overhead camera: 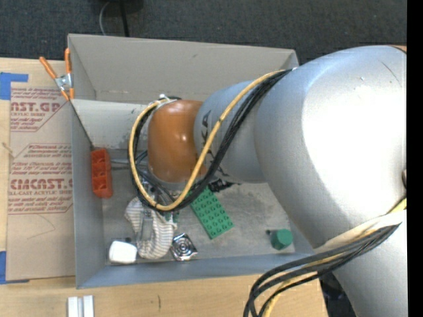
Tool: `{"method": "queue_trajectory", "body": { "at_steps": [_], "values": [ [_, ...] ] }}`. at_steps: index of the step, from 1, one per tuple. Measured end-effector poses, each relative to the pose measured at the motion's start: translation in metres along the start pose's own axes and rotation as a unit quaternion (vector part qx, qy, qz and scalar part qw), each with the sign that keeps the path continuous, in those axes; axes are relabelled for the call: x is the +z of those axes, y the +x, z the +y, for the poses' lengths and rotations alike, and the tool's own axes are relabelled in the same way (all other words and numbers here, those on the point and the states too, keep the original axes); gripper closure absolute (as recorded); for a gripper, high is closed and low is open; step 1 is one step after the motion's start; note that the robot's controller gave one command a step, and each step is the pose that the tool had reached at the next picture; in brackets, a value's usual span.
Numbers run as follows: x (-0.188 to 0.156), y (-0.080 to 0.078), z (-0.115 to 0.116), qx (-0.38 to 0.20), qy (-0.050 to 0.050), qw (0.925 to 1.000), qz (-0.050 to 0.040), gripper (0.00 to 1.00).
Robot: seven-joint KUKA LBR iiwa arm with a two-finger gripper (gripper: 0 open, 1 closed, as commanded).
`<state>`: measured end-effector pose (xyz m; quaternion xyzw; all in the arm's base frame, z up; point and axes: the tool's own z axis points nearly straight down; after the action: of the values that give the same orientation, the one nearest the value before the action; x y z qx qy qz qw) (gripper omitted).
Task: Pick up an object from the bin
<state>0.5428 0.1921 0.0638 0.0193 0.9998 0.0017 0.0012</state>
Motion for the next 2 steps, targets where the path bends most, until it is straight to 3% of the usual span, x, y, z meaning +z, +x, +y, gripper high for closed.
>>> {"method": "queue_trajectory", "body": {
  "at_steps": [1, 2],
  "values": [
    [-0.007, -0.001, -0.009, -0.015, -0.002, 0.9999, -0.0022, 0.0],
    [-0.044, 0.008, -0.01, -0.012, 0.001, 0.9999, 0.0032, 0.0]
  ]
}}
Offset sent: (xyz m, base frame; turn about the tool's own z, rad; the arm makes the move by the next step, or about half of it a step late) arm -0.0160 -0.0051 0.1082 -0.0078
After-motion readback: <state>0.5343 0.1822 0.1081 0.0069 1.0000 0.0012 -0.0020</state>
